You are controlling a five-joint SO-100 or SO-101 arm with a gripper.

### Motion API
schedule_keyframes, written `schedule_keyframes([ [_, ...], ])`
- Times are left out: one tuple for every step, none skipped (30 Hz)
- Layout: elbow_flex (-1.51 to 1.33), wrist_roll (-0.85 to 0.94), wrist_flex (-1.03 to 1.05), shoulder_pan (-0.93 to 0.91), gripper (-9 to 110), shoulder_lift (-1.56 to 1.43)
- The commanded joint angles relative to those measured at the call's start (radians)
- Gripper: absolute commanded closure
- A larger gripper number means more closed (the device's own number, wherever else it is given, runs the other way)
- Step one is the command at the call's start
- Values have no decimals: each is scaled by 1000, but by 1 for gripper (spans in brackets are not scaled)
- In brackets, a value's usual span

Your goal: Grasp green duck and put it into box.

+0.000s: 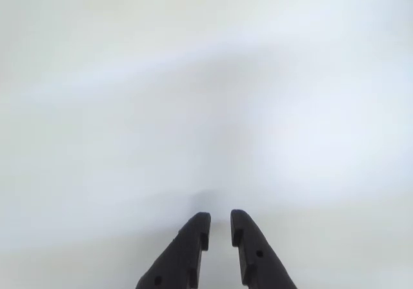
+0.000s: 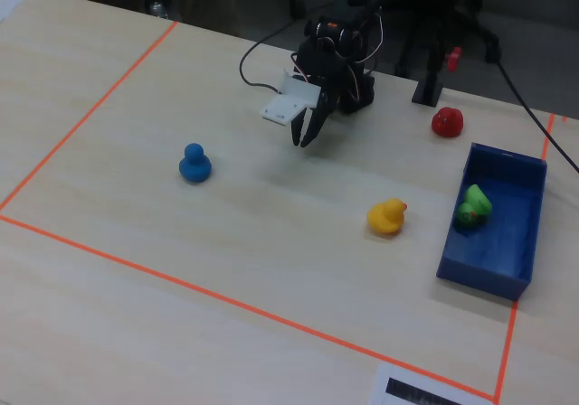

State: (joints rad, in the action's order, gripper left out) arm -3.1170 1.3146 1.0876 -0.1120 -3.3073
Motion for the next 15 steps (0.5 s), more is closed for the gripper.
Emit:
schedule_keyframes([
  [6,60,172,-6,101,-2],
  [6,71,206,-6,101,-2],
  [6,74,232,-6,101,-3],
  [6,66,230,-11,101,-3],
  [6,66,230,-17,101,-3],
  [6,64,230,-23,101,-3],
  [6,64,230,-25,101,-3],
  [6,64,230,-25,101,-3],
  [6,64,230,-25,101,-3],
  [6,64,230,-25,101,-3],
  [6,64,230,-25,100,-3],
  [6,64,230,-25,100,-3],
  [6,64,230,-25,100,-3],
  [6,64,230,-25,100,-3],
  [6,64,230,-25,100,-3],
])
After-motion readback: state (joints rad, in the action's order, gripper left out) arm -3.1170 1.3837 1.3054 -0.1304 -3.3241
